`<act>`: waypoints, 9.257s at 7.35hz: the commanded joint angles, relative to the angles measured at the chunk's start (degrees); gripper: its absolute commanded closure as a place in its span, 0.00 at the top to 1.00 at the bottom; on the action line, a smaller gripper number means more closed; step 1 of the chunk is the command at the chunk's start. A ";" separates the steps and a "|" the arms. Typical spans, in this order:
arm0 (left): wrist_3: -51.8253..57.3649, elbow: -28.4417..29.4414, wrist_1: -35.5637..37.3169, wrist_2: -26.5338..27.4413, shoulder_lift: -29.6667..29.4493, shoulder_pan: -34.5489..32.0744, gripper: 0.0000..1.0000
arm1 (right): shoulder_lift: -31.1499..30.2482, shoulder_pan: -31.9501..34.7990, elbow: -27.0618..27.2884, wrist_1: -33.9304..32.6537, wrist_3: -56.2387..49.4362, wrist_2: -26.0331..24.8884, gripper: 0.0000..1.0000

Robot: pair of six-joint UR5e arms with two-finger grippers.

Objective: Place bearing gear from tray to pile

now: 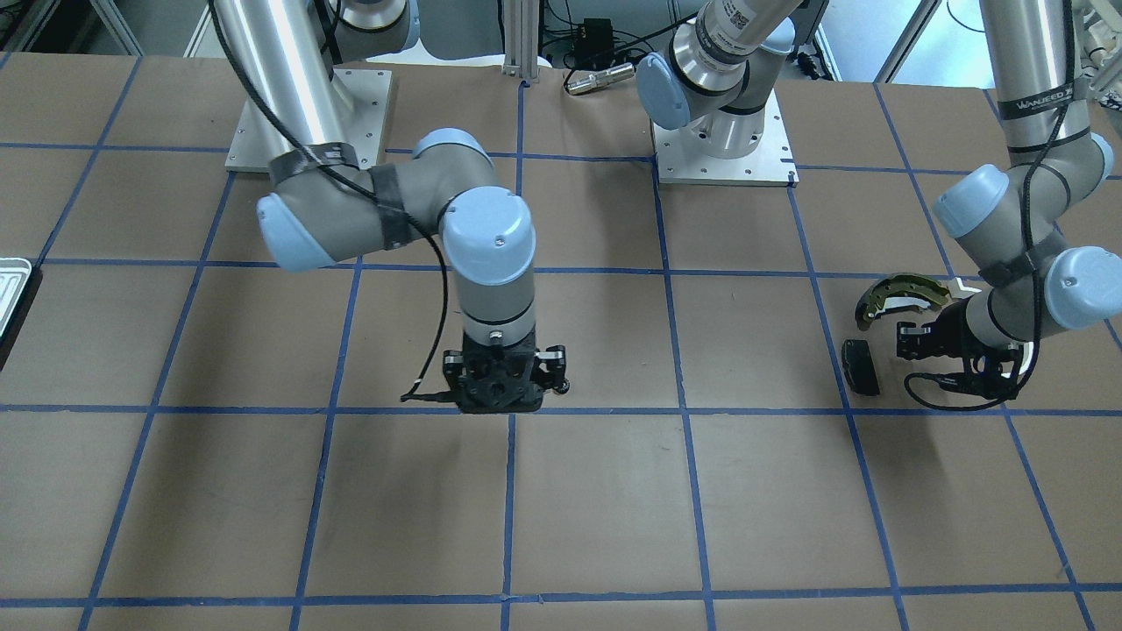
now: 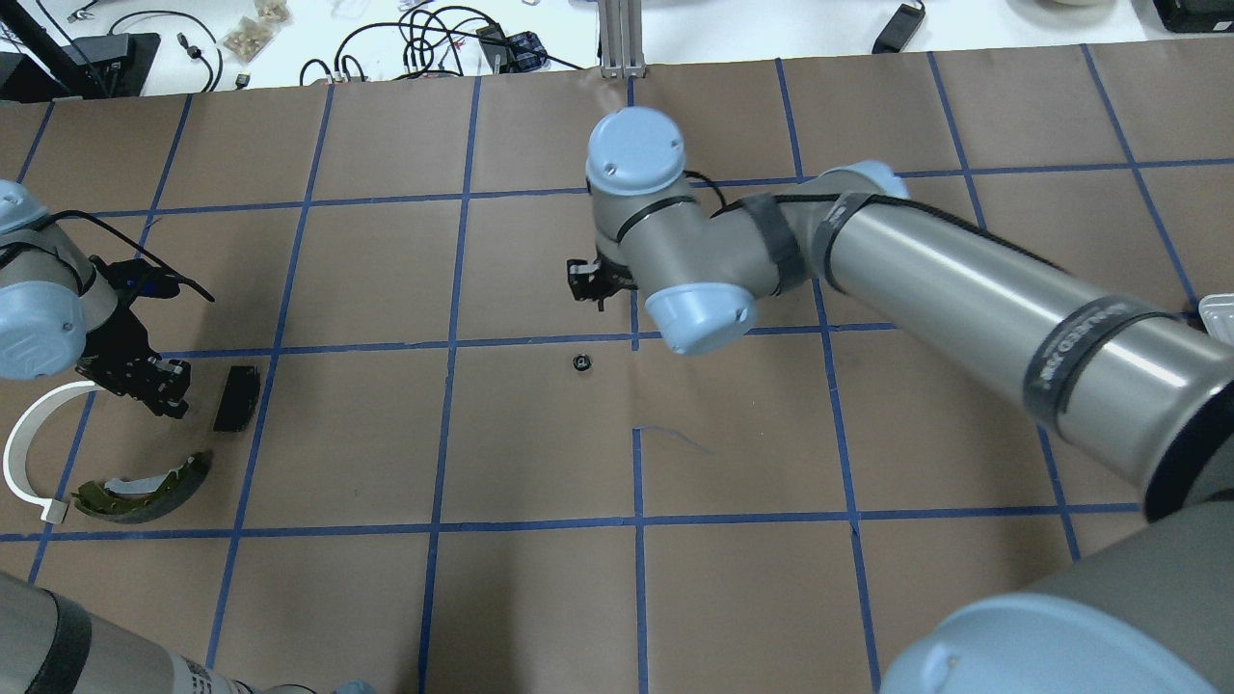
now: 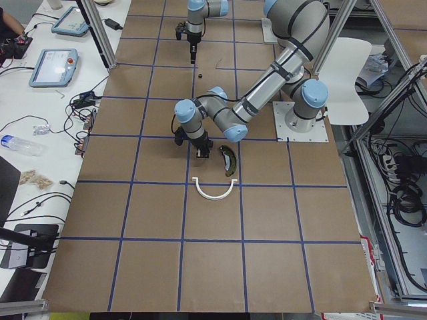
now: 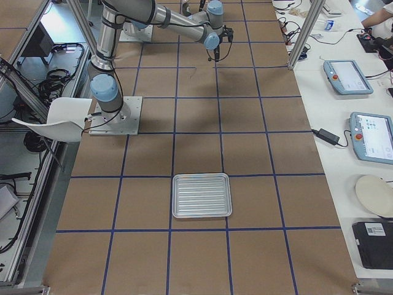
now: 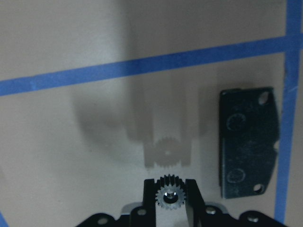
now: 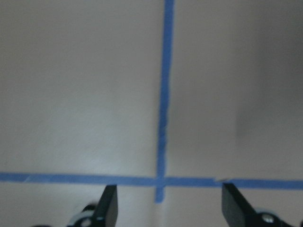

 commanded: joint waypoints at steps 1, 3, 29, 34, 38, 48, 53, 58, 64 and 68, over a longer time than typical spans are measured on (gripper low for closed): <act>-0.79 0.72 -0.70 -0.13 1.10 -0.58 0.99 | -7.89 -13.36 -5.69 17.06 -14.14 -0.22 1.00; -0.80 3.61 -1.57 -0.13 2.86 -1.63 1.00 | -12.91 -16.67 -9.30 25.71 -17.71 0.12 1.00; -58.10 10.13 -0.17 -12.43 -8.20 -50.59 0.48 | -26.29 -18.16 2.55 26.00 -18.85 0.92 1.00; -56.62 10.82 -2.27 -11.64 -5.66 -49.63 0.00 | -26.20 -18.16 2.90 26.09 -19.38 0.83 1.00; -32.09 13.90 -12.62 -2.55 0.48 -31.14 0.00 | -26.20 -18.08 2.99 25.92 -19.38 0.92 1.00; 0.26 9.18 -9.07 0.58 -2.58 1.44 0.00 | -26.12 -18.08 3.08 25.83 -19.38 0.83 1.00; 1.93 2.23 0.26 0.84 -2.58 1.44 0.00 | -26.12 -17.99 3.08 25.66 -19.38 0.91 1.00; 2.19 1.87 -0.26 0.93 -2.14 1.70 0.14 | -26.12 -18.08 3.08 25.74 -19.38 0.83 1.00; 2.10 9.12 -5.75 1.10 -0.12 1.88 0.94 | -26.12 -18.08 3.08 25.83 -19.38 0.92 1.00; -0.08 24.28 -24.25 0.49 4.00 -5.64 0.94 | -26.12 -18.08 3.08 25.92 -19.38 0.83 1.00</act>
